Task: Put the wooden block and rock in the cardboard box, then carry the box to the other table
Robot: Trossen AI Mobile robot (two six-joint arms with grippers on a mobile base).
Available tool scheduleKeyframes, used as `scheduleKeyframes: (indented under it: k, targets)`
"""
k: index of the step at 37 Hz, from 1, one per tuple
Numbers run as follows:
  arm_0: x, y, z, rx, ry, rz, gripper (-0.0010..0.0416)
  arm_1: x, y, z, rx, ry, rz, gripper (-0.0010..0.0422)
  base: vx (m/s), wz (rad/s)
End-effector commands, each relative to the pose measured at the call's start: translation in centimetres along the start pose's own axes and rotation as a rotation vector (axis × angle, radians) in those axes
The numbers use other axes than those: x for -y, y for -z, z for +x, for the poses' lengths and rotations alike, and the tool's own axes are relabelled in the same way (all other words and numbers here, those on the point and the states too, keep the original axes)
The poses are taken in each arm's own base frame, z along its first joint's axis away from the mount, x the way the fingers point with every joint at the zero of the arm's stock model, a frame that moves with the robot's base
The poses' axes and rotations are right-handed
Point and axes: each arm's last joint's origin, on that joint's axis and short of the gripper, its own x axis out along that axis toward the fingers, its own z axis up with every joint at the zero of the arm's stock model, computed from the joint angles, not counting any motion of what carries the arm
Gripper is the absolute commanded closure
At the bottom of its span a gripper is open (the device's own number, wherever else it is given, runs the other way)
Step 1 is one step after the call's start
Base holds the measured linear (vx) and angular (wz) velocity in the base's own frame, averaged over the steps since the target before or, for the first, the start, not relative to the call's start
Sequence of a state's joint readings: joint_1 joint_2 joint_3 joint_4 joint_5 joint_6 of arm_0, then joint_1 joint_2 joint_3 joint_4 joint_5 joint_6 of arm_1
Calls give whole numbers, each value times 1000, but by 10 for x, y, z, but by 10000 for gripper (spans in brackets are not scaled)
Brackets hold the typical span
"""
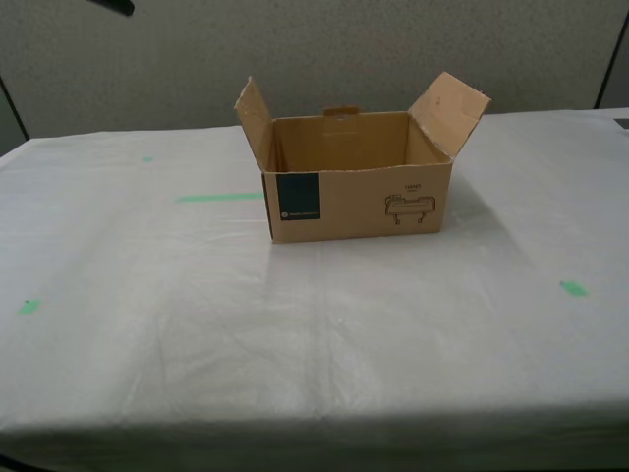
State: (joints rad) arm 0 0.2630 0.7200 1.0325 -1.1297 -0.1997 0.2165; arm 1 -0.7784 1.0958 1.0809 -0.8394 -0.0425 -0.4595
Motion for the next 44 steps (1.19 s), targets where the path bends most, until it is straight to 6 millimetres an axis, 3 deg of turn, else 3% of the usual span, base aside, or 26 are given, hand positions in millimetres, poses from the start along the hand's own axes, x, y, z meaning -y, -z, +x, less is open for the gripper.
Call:
scheduleKeyframes:
  k: [1,10,19,26,44]
  targets:
    - [4,7,11,-2,4,1,18,-2,7,11,9,-36,3,14,0,0]
    - [13,26,36,3,2,0,34,-2,23,27,43,-99,38,14,0,0]
    - [19,36,54,-35,11,12,32,1,22,32,82,-59,38,14,0,0]
    - [21,39,58,-48,15,14,10,1,22,32,83,-58,37,14,0,0]
    - [20,38,58,-38,12,10,10,1,22,32,85,-53,38,14,0,0]
